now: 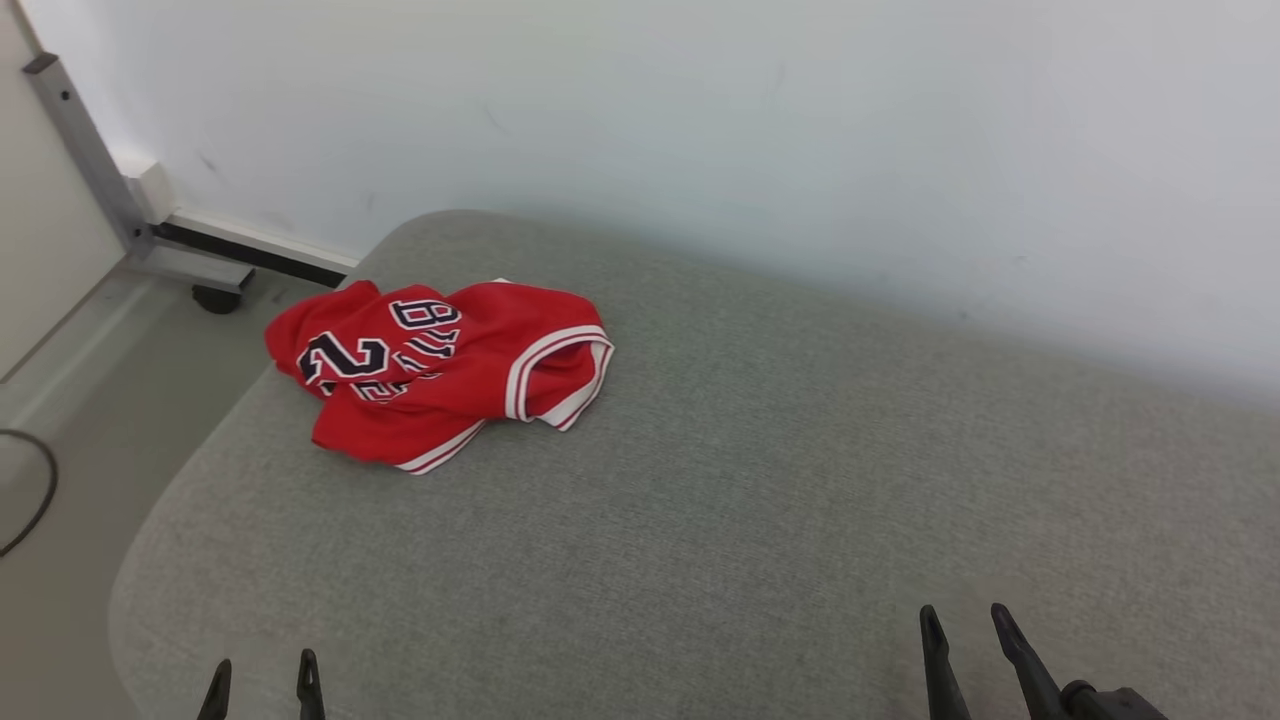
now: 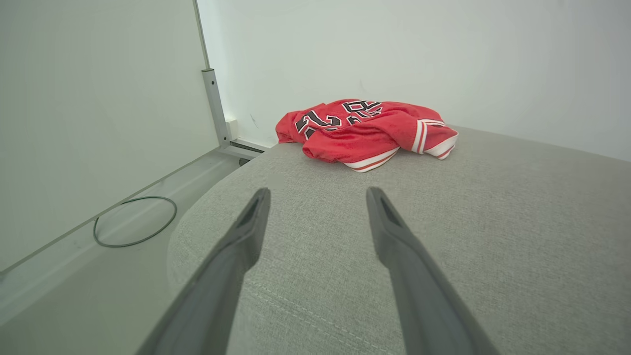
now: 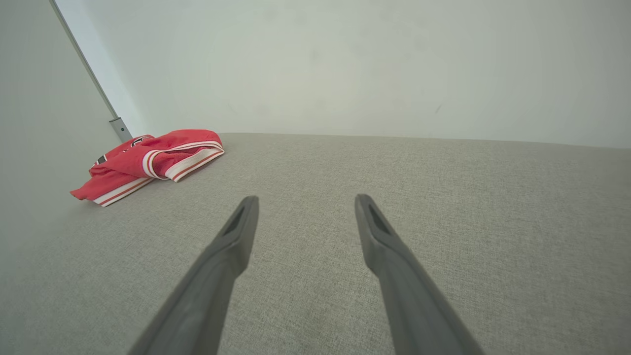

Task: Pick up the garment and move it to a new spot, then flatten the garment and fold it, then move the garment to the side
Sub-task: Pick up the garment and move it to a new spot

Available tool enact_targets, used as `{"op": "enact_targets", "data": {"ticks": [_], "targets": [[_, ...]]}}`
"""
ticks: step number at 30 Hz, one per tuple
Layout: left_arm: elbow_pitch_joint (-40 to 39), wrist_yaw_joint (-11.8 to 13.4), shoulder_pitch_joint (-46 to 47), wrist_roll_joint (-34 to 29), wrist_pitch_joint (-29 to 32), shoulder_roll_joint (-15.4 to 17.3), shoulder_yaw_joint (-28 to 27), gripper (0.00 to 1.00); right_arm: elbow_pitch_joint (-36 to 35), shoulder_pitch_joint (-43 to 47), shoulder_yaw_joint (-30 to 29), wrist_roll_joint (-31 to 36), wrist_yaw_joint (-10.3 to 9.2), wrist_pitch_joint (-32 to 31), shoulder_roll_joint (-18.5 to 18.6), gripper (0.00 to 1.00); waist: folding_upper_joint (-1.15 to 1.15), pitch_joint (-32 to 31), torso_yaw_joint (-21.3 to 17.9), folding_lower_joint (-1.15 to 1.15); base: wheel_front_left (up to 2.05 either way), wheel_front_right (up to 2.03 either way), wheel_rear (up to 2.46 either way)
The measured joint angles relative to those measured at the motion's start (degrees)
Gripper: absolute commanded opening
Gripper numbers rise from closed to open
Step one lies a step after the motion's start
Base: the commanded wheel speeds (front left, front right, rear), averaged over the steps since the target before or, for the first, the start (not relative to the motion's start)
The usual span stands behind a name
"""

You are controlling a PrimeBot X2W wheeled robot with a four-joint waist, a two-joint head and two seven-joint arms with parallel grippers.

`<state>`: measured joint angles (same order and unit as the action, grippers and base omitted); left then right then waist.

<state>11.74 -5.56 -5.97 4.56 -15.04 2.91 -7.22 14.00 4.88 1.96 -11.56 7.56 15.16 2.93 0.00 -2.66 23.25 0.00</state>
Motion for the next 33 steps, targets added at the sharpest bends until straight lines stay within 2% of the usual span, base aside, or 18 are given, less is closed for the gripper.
{"op": "enact_targets", "data": {"ticks": [9, 16, 26, 33], "targets": [[-0.2, 0.1, -0.9, -0.4, 0.0, 0.0, -1.4, 1.00, 0.3, 0.0, 0.8, -0.4, 0.00, 0.0, 0.0, 1.00, 0.00, -0.8, 3.6, 0.00, 0.00, 0.00, 0.00], [-1.1, 0.6, -1.1, 0.1, 0.0, 0.0, -1.9, 1.00, 0.6, -0.5, 1.3, -0.3, 0.00, 0.0, 0.0, 1.00, 0.01, -0.4, 4.3, 0.00, 0.00, 0.00, 0.00], [-0.9, 0.9, -0.3, 0.9, 0.0, 0.0, -2.2, 1.00, 0.5, -0.6, 1.5, -0.3, 0.00, 0.0, 0.0, 1.00, 0.01, -0.7, 3.9, 0.00, 0.00, 0.00, 0.00], [0.0, 0.0, 5.7, 3.3, 0.0, 0.0, -3.6, 1.00, 0.1, -1.8, 2.3, 0.6, 0.00, 0.0, 0.0, 1.00, 0.01, -0.2, 1.2, 0.00, 0.00, 0.00, 0.00]]}}
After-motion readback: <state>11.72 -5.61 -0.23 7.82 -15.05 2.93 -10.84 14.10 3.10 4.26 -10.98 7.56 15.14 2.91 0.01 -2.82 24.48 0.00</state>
